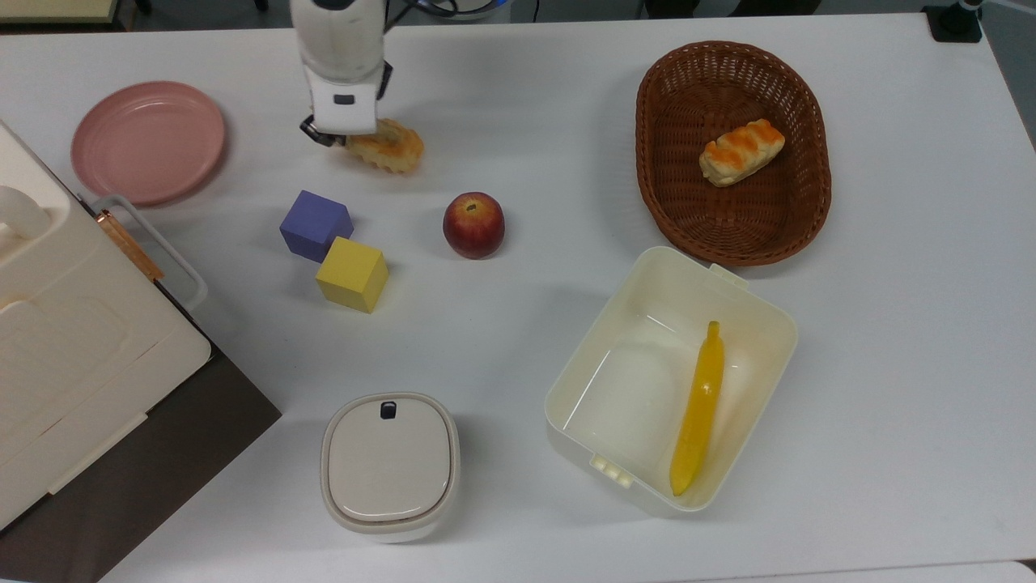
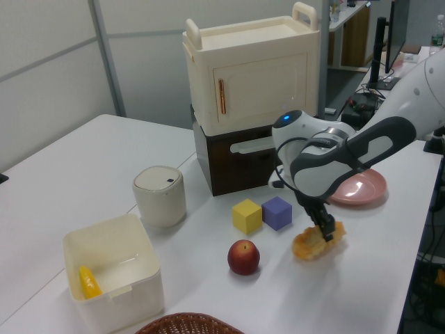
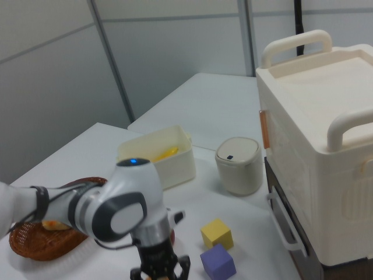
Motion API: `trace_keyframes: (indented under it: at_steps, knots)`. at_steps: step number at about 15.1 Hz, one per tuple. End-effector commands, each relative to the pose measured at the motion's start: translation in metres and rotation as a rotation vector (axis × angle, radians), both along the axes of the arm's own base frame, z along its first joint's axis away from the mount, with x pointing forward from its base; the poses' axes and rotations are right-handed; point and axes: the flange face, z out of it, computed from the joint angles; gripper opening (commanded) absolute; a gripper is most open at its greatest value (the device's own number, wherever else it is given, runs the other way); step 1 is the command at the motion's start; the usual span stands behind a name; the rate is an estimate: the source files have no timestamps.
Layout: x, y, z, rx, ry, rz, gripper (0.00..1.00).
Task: Put the bread in the basket
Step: 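Lift the bread roll and carry it over the wicker basket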
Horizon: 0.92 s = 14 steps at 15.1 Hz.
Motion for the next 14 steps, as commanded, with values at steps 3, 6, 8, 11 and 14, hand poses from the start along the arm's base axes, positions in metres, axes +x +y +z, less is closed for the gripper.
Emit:
trace_keyframes:
  at_steps: [3, 6, 8, 11, 14]
  knots:
    - [0.03, 0.082, 0.065, -0.057, -0.056, -0.071, 0.43]
    - [0.041, 0.136, 0.102, -0.04, -0.095, -0.115, 0.43]
    - [0.044, 0.173, 0.119, -0.033, -0.124, -0.135, 0.43]
    - [0.033, 0.244, 0.127, -0.019, -0.171, -0.165, 0.43]
    - [0.012, 0.303, 0.128, -0.015, -0.189, -0.156, 0.47]
